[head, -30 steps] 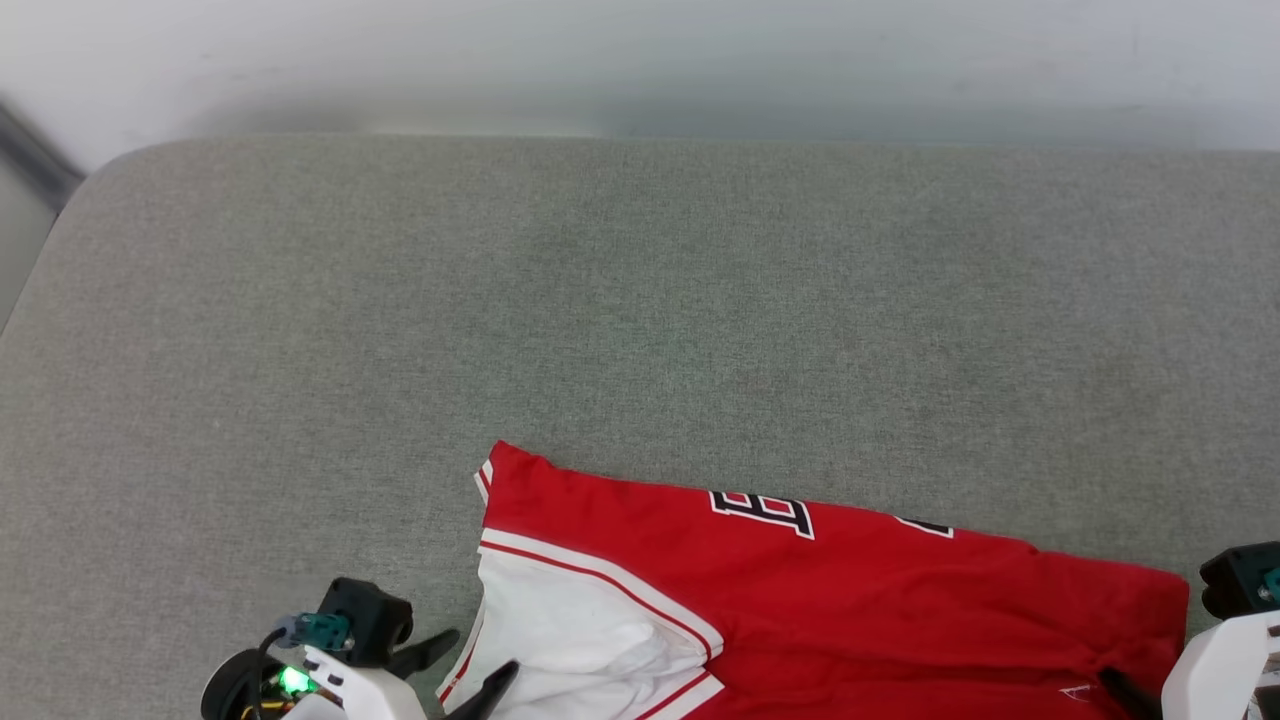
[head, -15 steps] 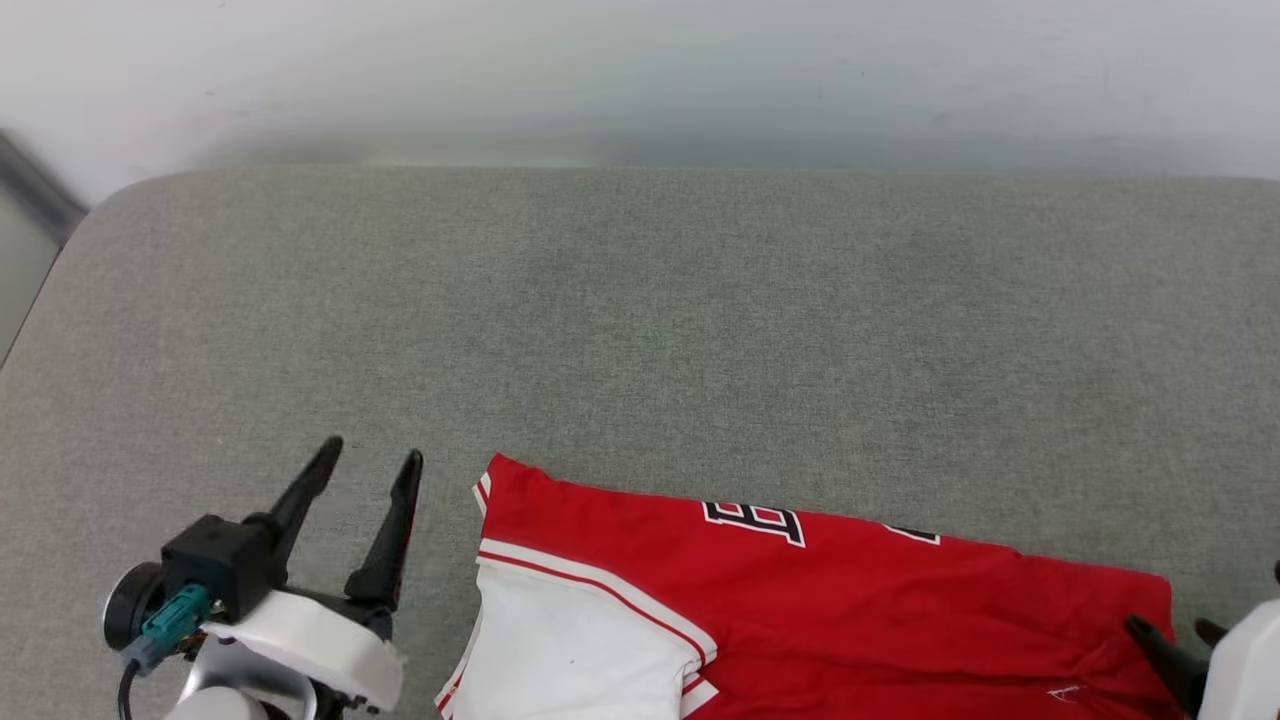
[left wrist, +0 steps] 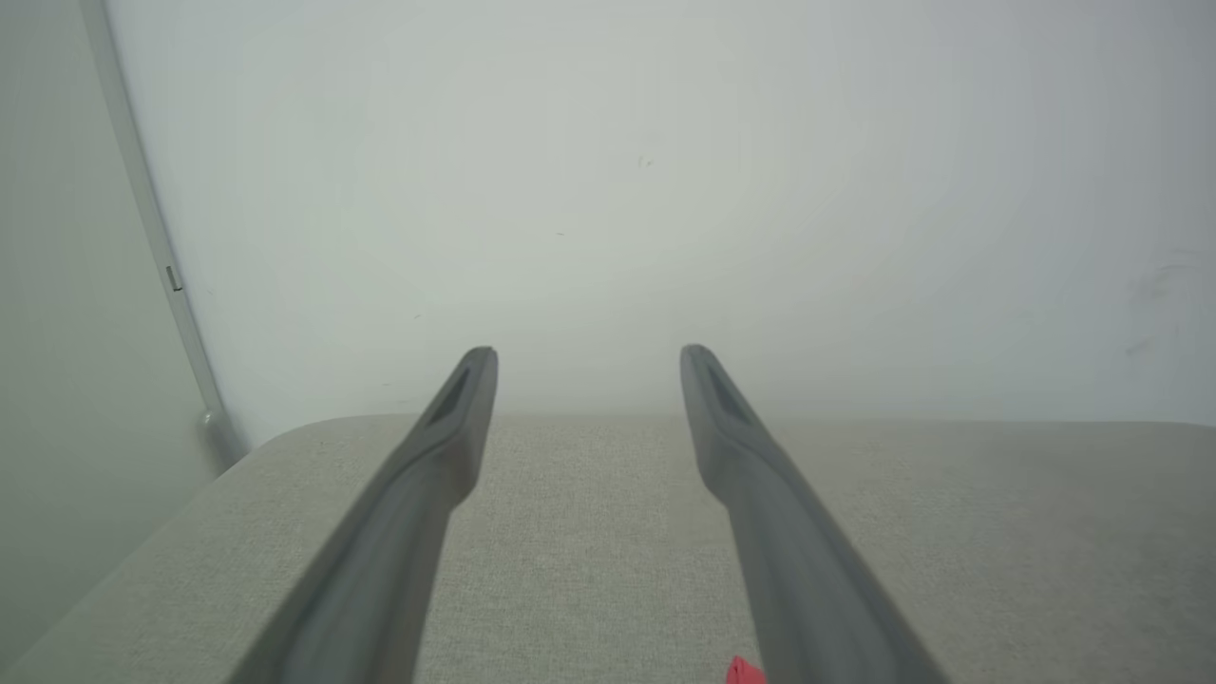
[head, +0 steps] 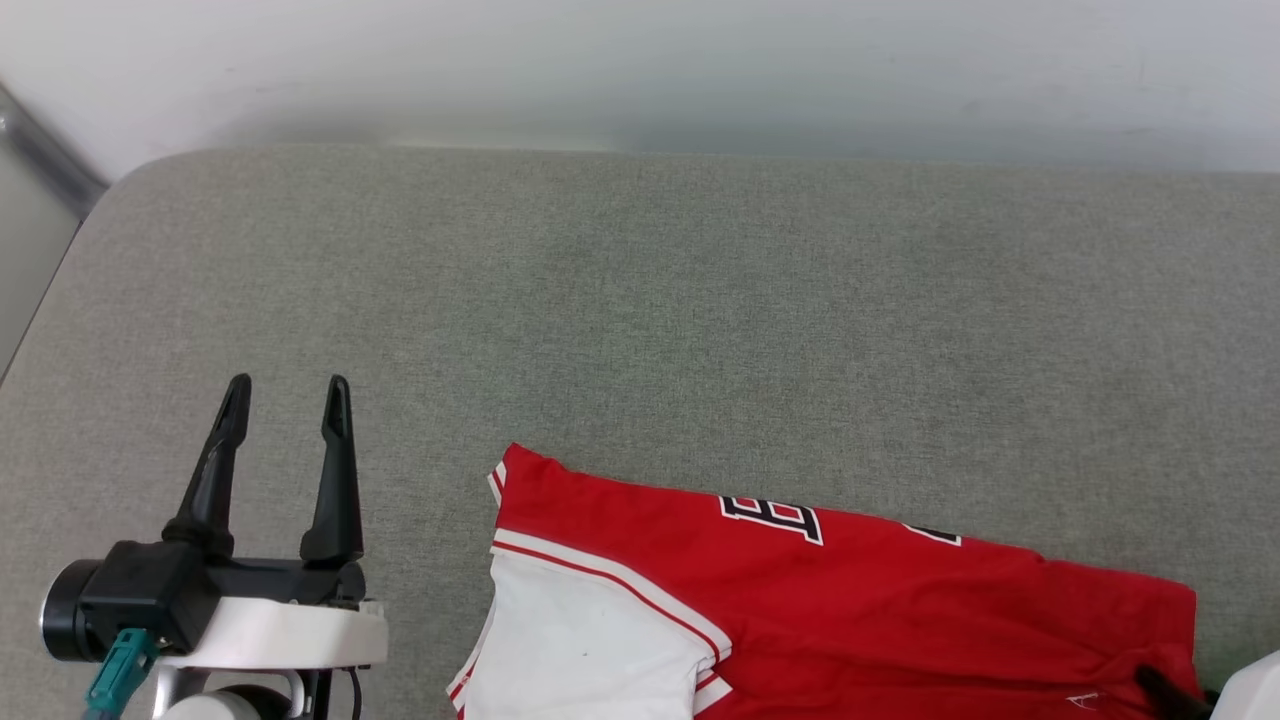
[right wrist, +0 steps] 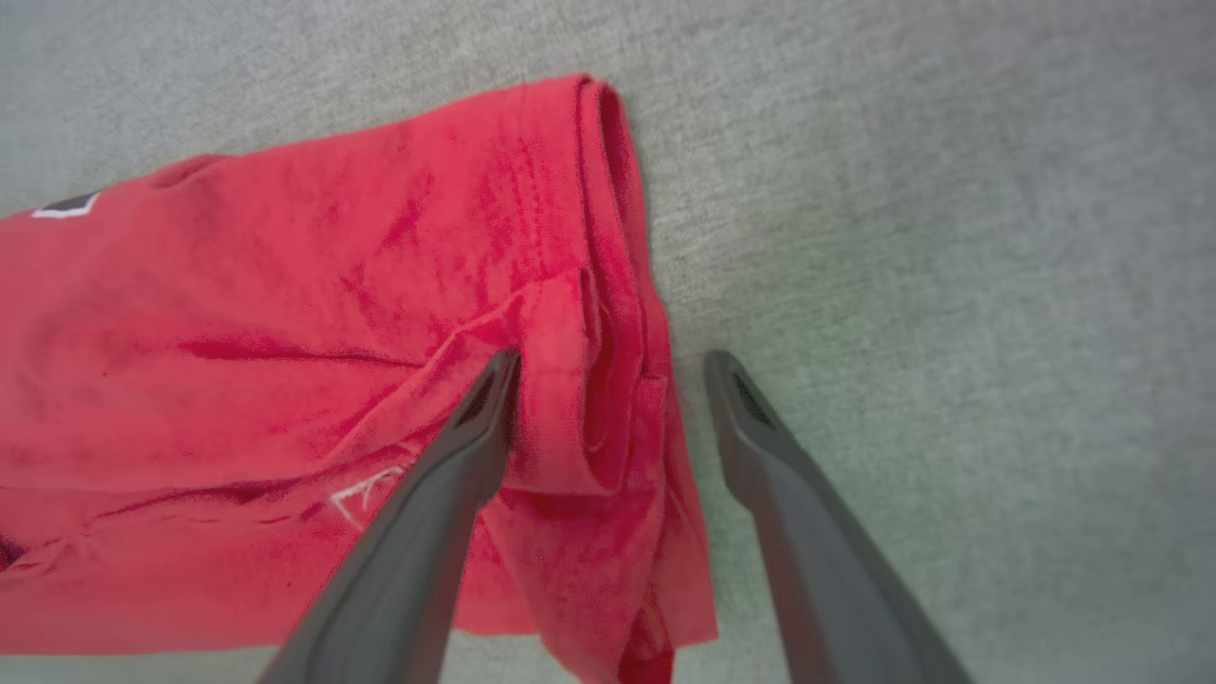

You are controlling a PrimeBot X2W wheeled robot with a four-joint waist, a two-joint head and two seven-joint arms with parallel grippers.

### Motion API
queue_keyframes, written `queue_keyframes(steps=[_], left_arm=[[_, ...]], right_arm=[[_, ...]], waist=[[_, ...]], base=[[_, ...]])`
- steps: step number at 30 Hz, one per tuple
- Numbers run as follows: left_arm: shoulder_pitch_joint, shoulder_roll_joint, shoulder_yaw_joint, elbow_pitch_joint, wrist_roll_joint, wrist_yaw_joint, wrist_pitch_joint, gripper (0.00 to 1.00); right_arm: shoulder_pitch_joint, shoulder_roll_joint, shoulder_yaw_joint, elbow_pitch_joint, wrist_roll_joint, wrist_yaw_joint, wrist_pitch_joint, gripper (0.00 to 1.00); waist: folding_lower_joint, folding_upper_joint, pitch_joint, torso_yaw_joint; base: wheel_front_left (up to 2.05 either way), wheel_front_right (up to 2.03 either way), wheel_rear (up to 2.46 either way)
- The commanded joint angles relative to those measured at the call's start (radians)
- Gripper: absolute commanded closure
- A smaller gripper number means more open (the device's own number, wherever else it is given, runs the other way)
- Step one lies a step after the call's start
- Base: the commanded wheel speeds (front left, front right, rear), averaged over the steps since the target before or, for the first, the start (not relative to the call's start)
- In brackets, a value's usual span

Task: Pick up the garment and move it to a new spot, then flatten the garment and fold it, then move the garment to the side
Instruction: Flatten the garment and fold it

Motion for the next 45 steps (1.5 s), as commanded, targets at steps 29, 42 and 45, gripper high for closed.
queue_keyframes(steps=[29,42,45], left_arm=[[0.031,-0.218,0.198,0.105,0.173,-0.254,-0.004,0.0],[0.031,-0.226,0.198,0.107,0.182,-0.263,-0.004,0.0],[0.026,-0.223,0.194,0.109,0.186,-0.264,-0.004,0.0]], right_arm=[[-0.014,0.044,0.091,0.205,0.016,0.0,-0.056,1.0],[-0.067,-0.024,-0.033,0.19,-0.049,-0.002,-0.141,1.0],[-0.086,-0.037,-0.058,0.197,-0.085,-0.001,-0.153,1.0]], waist=[[0.0,0.0,-0.002,0.026],[0.0,0.0,-0.008,0.013],[0.0,0.0,-0.004,0.014]], base=[[0.0,0.0,0.0],[0.0,0.0,0.0],[0.0,0.0,0.0]])
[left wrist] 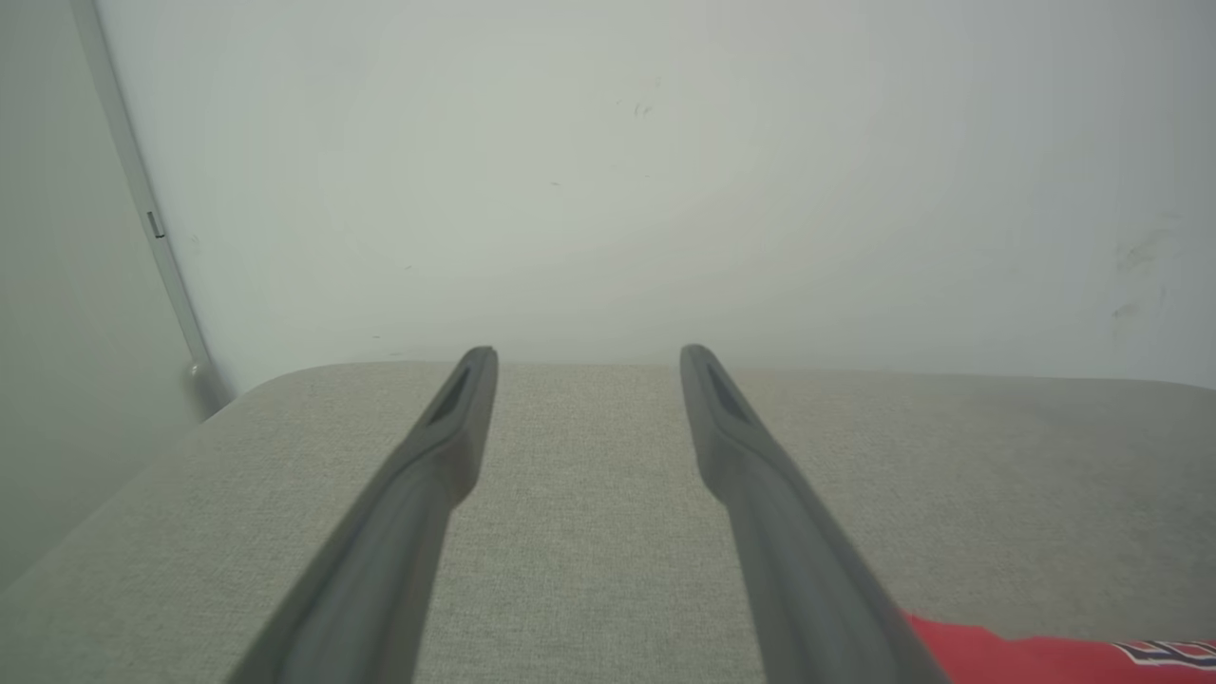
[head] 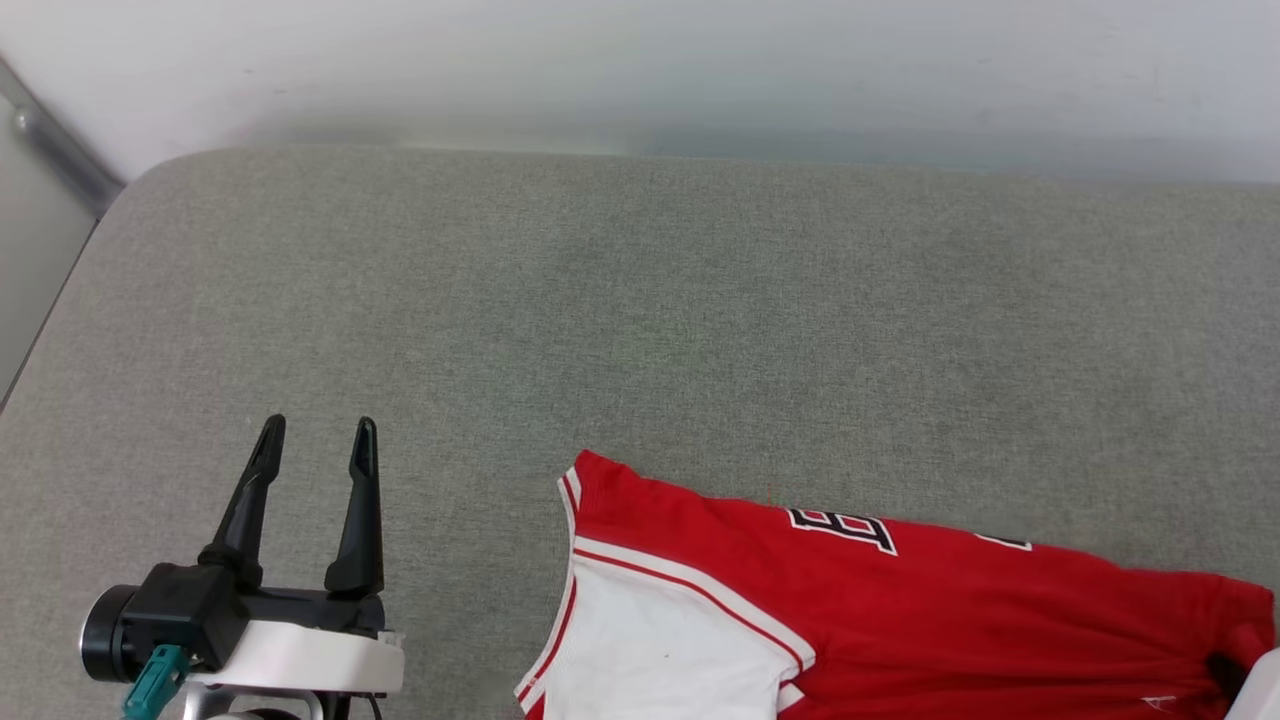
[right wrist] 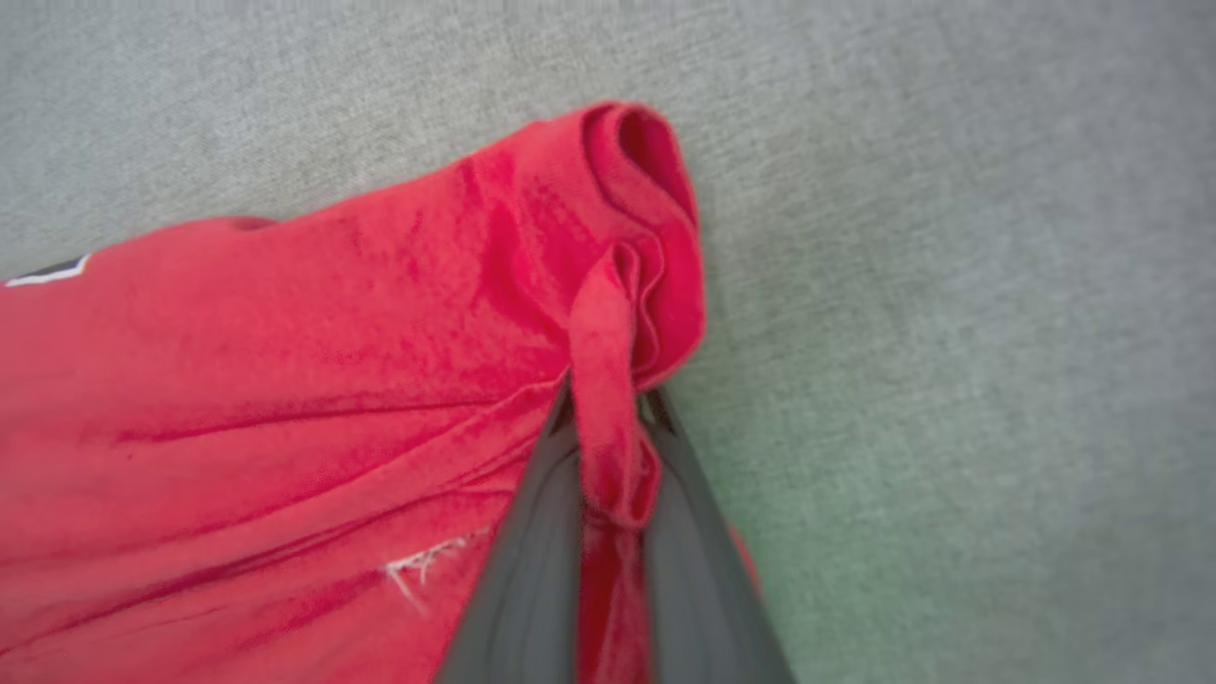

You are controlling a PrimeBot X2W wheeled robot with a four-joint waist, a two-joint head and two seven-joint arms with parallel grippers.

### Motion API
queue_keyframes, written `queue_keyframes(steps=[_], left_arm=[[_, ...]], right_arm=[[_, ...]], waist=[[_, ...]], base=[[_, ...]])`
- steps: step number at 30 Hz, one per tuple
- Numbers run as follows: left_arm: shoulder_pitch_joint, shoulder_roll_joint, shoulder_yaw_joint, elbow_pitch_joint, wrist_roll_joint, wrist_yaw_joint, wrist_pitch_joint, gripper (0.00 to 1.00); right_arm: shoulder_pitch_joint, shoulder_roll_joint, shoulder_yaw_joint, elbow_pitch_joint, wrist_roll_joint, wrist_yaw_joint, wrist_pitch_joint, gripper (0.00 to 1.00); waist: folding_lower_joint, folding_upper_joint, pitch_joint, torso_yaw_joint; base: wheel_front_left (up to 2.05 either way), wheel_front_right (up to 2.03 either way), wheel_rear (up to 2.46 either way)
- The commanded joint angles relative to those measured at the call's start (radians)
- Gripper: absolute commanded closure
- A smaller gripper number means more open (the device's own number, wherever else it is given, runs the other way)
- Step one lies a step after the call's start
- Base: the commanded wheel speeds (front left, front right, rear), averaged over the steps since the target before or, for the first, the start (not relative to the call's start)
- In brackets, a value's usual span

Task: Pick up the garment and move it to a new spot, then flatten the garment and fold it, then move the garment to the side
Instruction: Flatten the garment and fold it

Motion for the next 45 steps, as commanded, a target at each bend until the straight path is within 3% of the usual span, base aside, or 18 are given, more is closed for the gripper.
queue_keyframes(steps=[1,19,27,34,45], left_arm=[[-0.004,-0.002,-0.001,0.003,0.004,-0.002,-0.002,0.0],[0.037,-0.011,-0.004,0.012,-0.012,-0.002,-0.002,0.0],[0.053,-0.02,-0.011,0.017,-0.017,-0.002,-0.002,0.0],[0.058,-0.017,-0.022,0.022,-0.016,-0.002,-0.002,0.0],[0.053,-0.019,-0.032,0.023,-0.012,-0.002,-0.002,0.0]], right_arm=[[-0.008,-0.005,-0.009,0.01,-0.012,-0.003,0.001,1.0],[0.16,0.029,0.145,-0.318,0.038,-0.002,0.16,1.0],[0.22,0.071,0.27,-0.446,0.187,-0.002,0.254,1.0],[0.186,0.072,0.436,-0.413,0.367,-0.002,0.178,1.0],[0.054,0.071,0.662,-0.247,0.562,-0.002,-0.009,1.0]], waist=[[-0.0001,0.0,0.001,0.0],[-0.0001,0.0,-0.074,0.013],[-0.0001,0.0,-0.099,0.037],[-0.0001,0.0,-0.104,0.06],[-0.0001,0.0,-0.1,0.105]], base=[[0.0,0.0,0.0],[0.0,0.0,0.0],[0.0,0.0,0.0],[0.0,0.0,0.0],[0.0,0.0,0.0]])
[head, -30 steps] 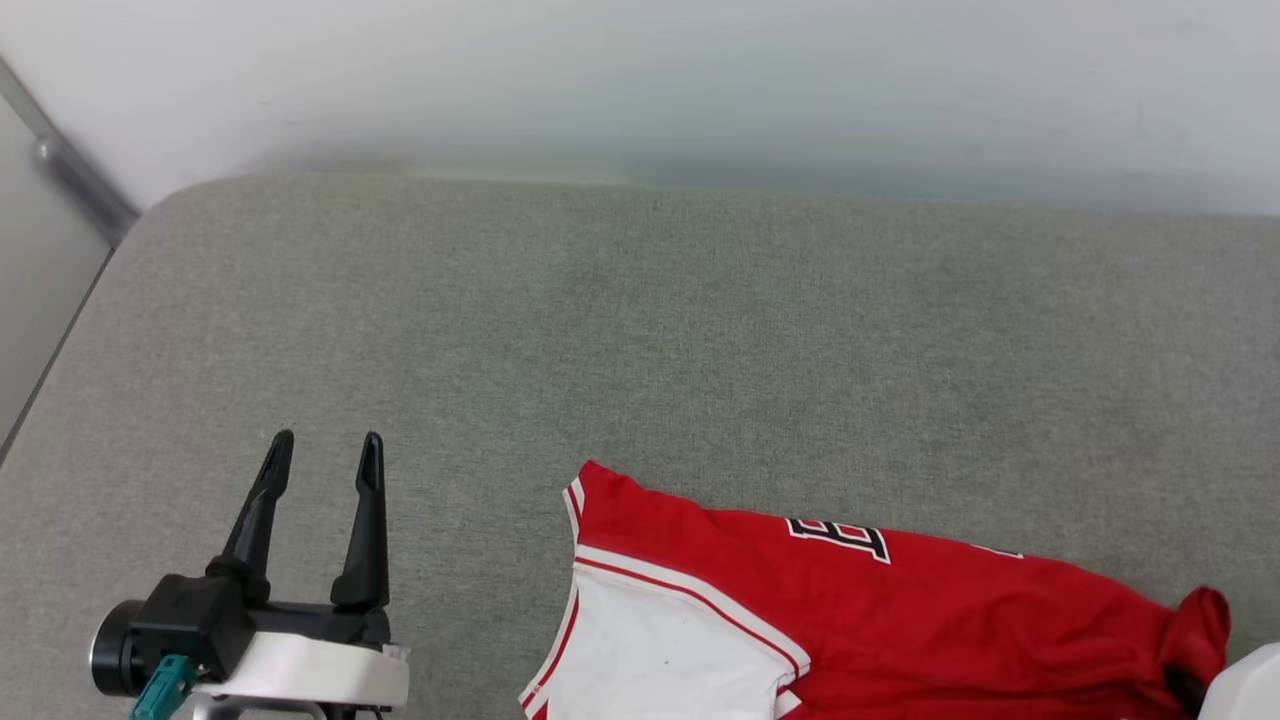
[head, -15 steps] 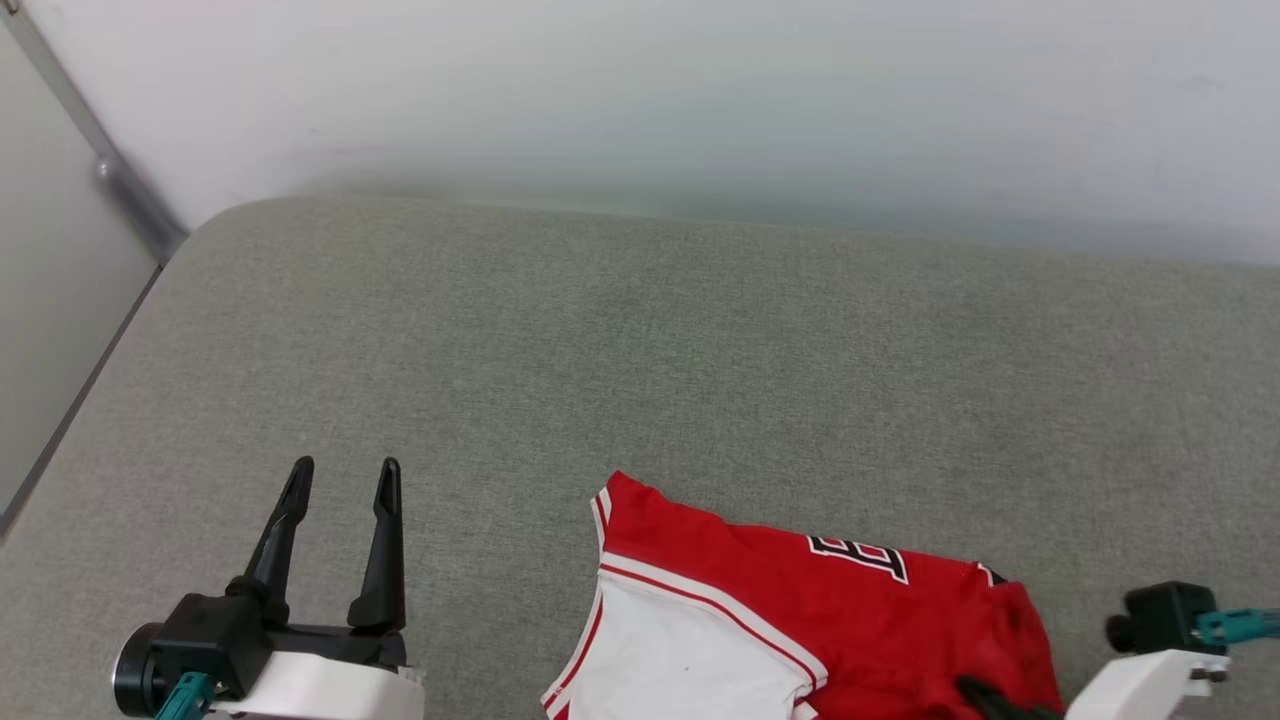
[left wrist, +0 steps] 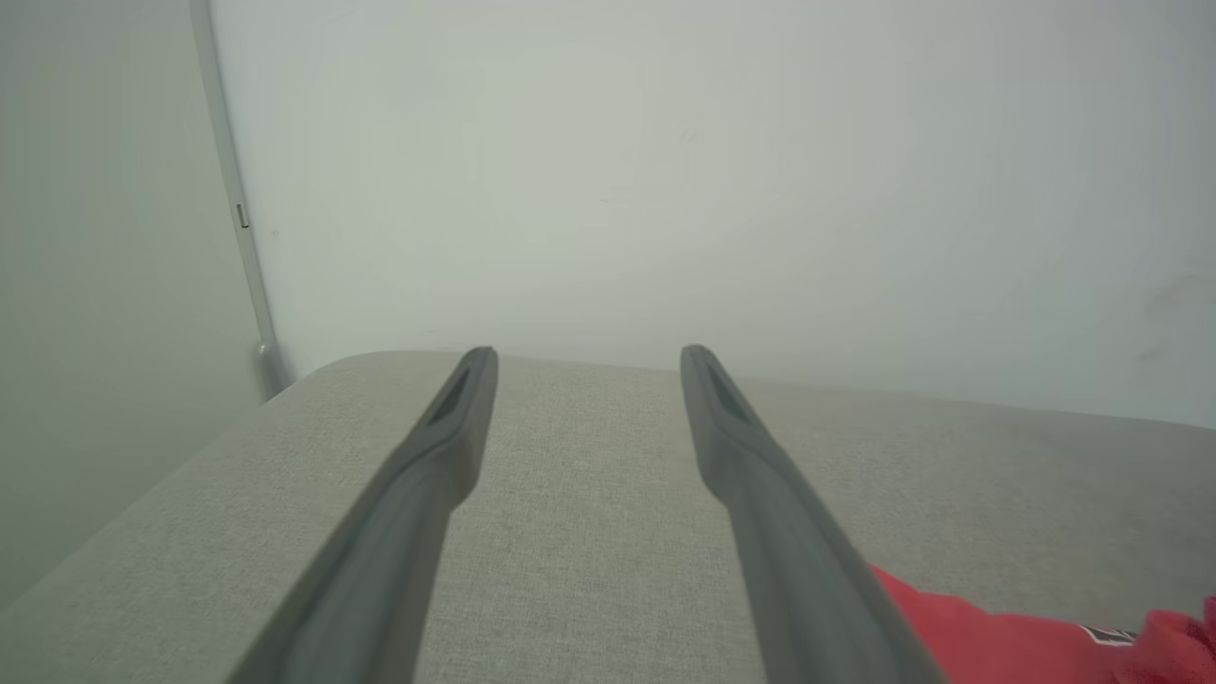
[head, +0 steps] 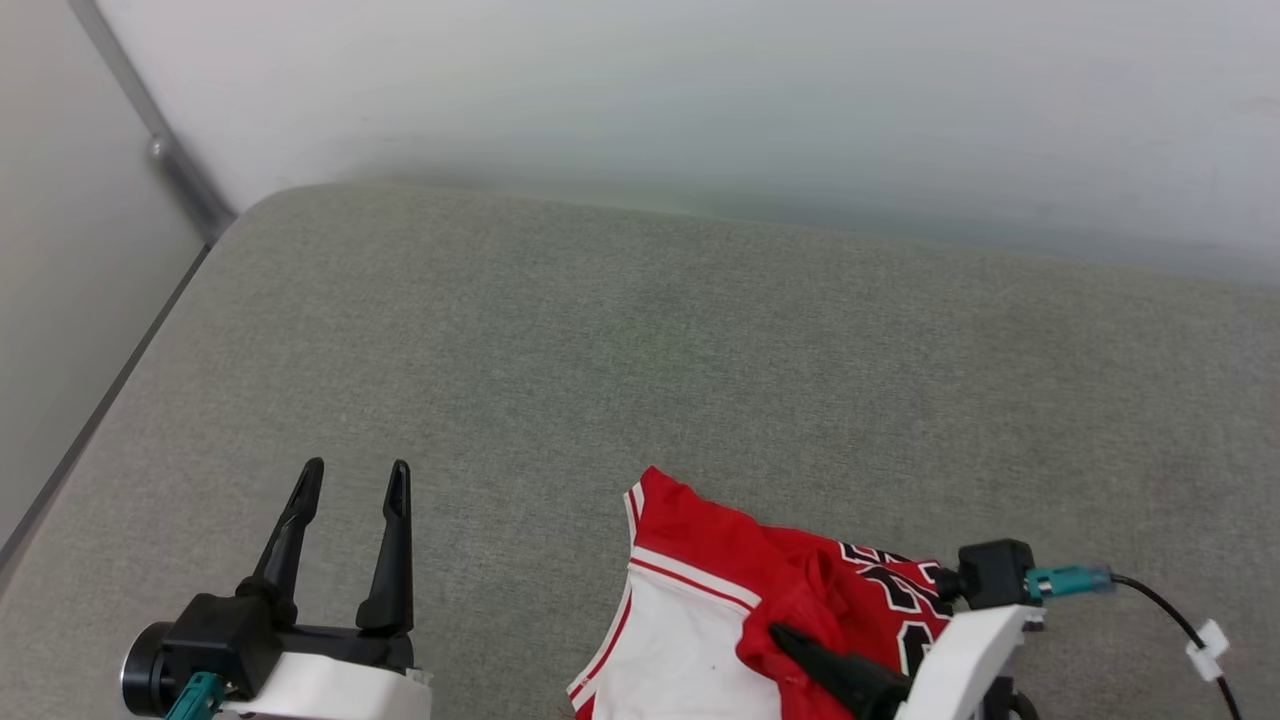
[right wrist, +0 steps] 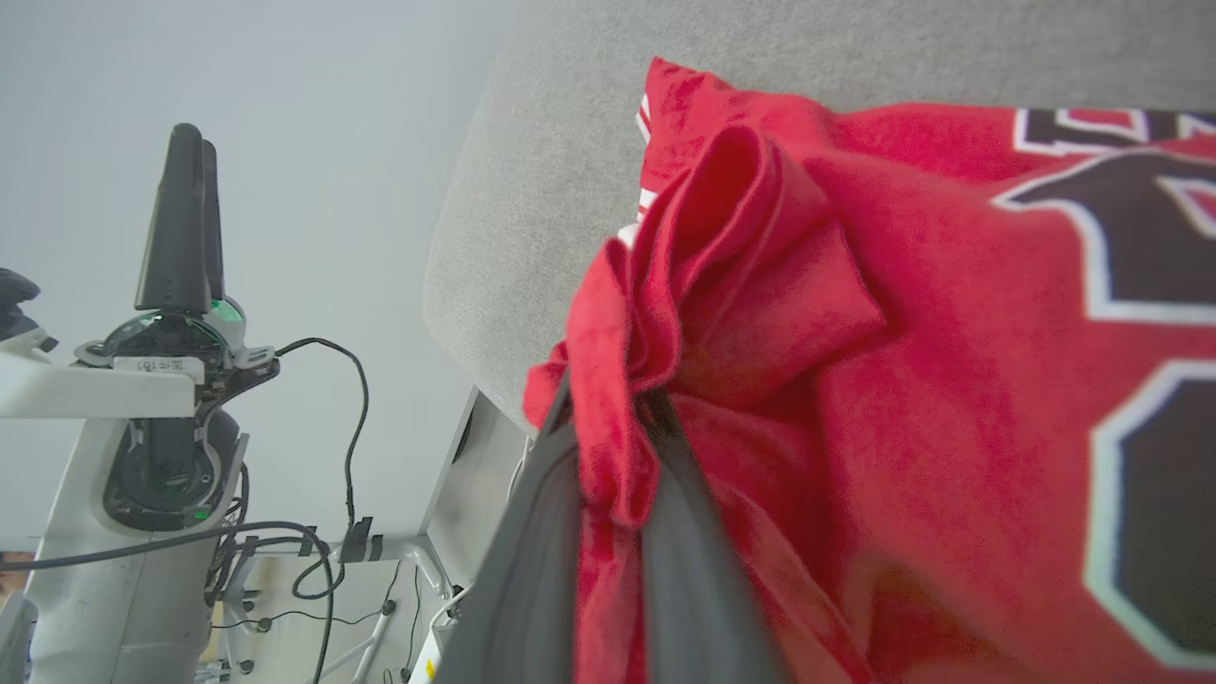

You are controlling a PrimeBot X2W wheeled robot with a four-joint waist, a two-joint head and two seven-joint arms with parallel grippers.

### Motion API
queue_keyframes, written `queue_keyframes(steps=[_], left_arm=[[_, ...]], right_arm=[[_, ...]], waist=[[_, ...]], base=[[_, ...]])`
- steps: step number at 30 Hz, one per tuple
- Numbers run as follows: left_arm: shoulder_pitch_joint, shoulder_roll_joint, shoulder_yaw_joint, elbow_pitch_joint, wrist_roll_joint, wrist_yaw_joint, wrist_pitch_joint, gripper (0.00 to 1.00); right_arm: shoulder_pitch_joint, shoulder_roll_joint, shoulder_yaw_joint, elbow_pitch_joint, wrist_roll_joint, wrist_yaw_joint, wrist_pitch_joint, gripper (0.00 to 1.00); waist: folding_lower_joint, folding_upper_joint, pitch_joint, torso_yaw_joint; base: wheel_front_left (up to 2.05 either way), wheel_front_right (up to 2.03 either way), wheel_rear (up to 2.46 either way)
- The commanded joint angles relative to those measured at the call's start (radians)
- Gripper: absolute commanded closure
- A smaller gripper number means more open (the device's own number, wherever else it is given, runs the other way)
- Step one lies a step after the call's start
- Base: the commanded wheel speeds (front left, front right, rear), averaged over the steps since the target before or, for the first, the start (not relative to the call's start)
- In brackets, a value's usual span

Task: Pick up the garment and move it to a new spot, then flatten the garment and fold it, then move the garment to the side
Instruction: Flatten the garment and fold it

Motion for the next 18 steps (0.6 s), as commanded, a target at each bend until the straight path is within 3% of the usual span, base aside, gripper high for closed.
queue_keyframes(steps=[1,16,17,18], left_arm=[[-0.001,0.0,0.001,-0.002,0.0,-0.001,-0.002,0.0],[-0.017,-0.008,-0.008,-0.014,-0.002,-0.001,-0.002,0.0],[-0.017,-0.007,-0.007,-0.014,-0.002,-0.001,-0.002,0.0],[-0.016,-0.006,-0.008,-0.014,-0.002,-0.001,-0.002,0.0]], right_arm=[[-0.031,0.002,0.012,0.024,0.022,0.0,-0.022,1.0],[-0.345,0.002,0.229,0.468,0.208,0.0,-0.293,1.0],[-0.358,0.001,0.244,0.492,0.215,0.0,-0.307,0.85],[-0.373,0.001,0.266,0.511,0.213,0.0,-0.318,0.18]], waist=[[0.0,0.0,0.003,0.008],[0.0,0.0,0.018,0.071],[0.0,0.0,0.019,0.073],[0.0,0.0,0.02,0.075]], base=[[0.0,0.0,0.0],[0.0,0.0,0.0],[0.0,0.0,0.0],[0.0,0.0,0.0]])
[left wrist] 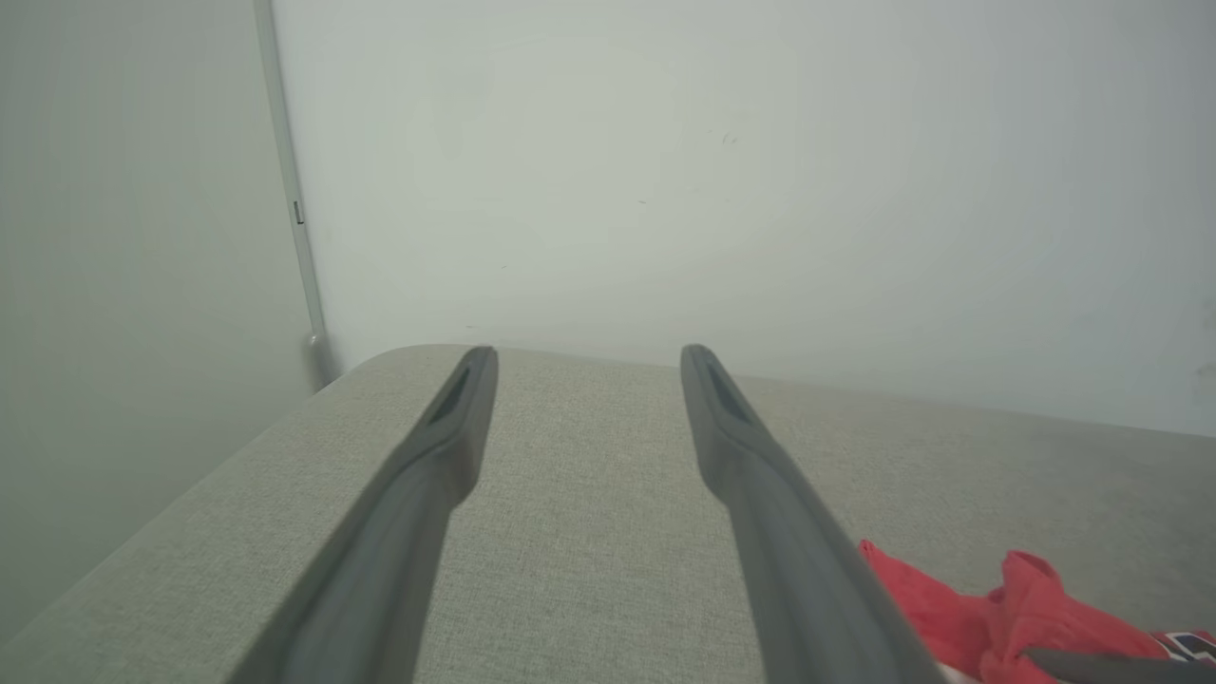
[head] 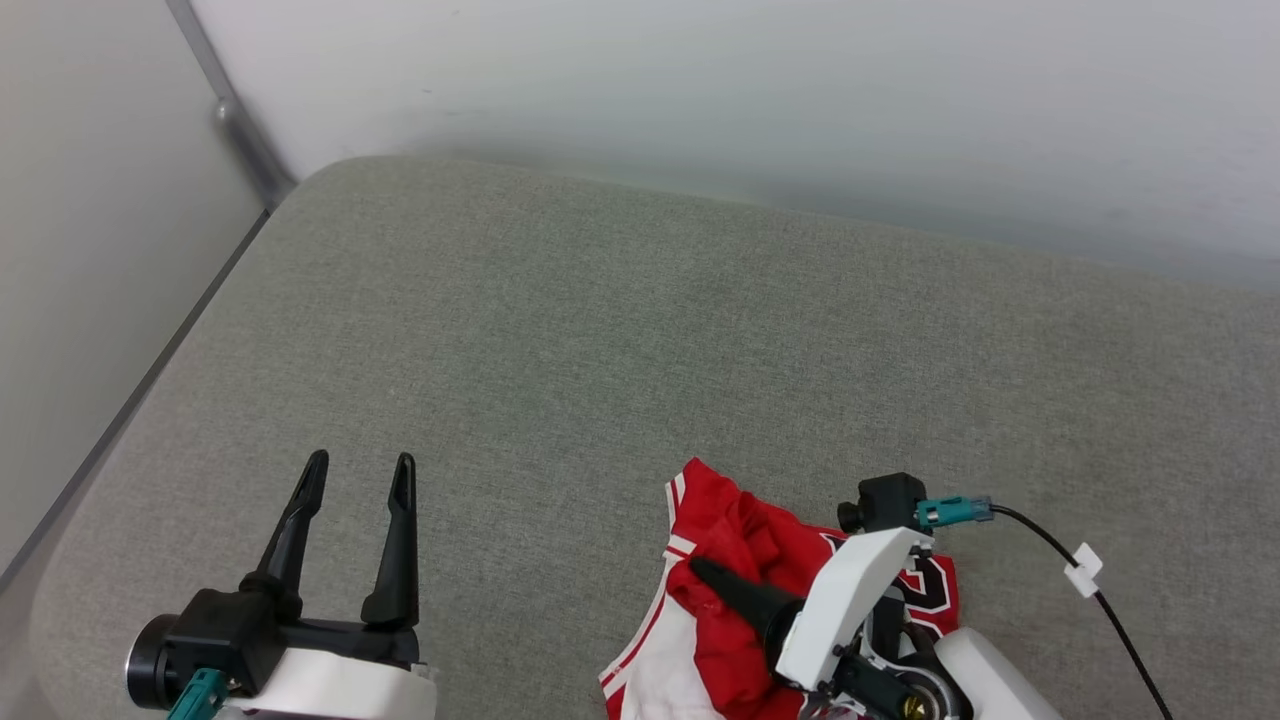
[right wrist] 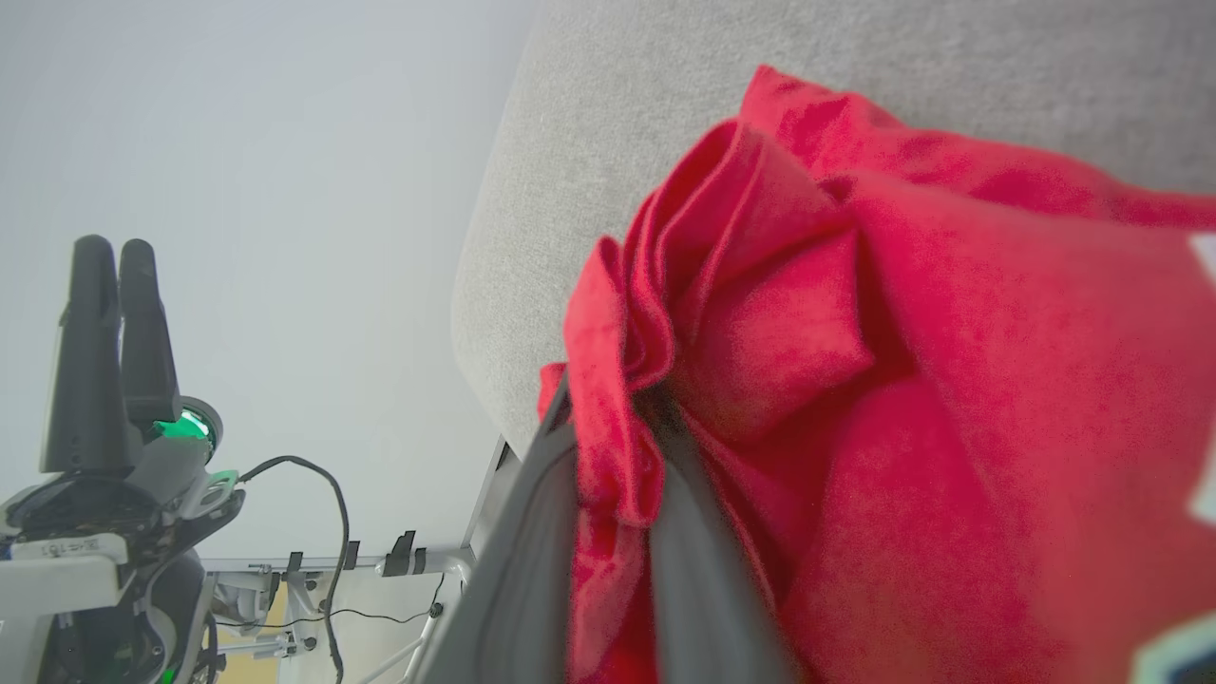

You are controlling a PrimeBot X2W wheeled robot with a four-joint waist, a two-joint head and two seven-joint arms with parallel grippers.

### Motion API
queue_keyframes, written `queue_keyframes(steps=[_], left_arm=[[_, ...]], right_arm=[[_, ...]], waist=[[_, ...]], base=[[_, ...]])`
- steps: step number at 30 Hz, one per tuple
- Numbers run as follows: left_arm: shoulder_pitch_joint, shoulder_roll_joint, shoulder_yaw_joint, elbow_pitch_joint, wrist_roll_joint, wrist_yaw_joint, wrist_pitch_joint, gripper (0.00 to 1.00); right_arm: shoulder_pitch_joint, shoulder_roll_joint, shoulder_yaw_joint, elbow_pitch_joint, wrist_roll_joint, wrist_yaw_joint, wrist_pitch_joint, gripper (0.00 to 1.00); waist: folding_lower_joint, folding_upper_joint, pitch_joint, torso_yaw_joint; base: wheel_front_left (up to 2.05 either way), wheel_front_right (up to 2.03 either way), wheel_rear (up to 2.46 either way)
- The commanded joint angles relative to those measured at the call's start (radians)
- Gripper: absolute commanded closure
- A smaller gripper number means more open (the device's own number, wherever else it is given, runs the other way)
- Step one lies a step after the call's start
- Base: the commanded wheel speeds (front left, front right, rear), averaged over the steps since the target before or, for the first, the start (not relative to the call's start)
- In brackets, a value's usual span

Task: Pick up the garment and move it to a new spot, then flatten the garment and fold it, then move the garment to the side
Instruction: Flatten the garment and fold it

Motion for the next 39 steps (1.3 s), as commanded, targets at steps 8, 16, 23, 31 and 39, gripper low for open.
queue_keyframes(steps=[8,16,23,31,39], left_arm=[[-0.001,0.008,0.011,0.004,-0.006,-0.001,-0.002,0.0],[0.018,0.009,0.01,-0.001,-0.008,-0.001,-0.002,0.0],[-0.002,0.012,0.009,-0.011,-0.005,-0.001,-0.002,0.0],[-0.015,0.006,0.006,-0.018,-0.001,-0.001,-0.002,0.0],[-0.02,0.001,-0.015,-0.01,-0.009,-0.001,-0.002,0.0]], right_arm=[[-0.069,0.001,0.15,0.004,0.093,0.0,-0.032,0.0],[-0.142,0.0,0.113,0.042,-0.039,0.0,-0.07,0.0],[-0.147,-0.085,-0.076,-0.004,-0.427,0.0,-0.131,0.0],[-0.037,-0.189,-0.316,-0.216,-0.758,0.0,-0.22,0.0],[0.159,-0.11,-0.582,-0.434,-0.915,0.0,-0.323,0.0]], waist=[[0.0,0.0,-0.008,-0.019],[0.0,0.0,-0.021,-0.077],[0.0,0.0,-0.025,-0.126],[0.0,0.0,-0.011,-0.168],[0.0,0.0,0.011,-0.195]], base=[[0.0,0.0,0.0],[0.0,0.0,0.0],[0.0,0.0,0.0],[0.0,0.0,0.0],[0.0,0.0,0.0]])
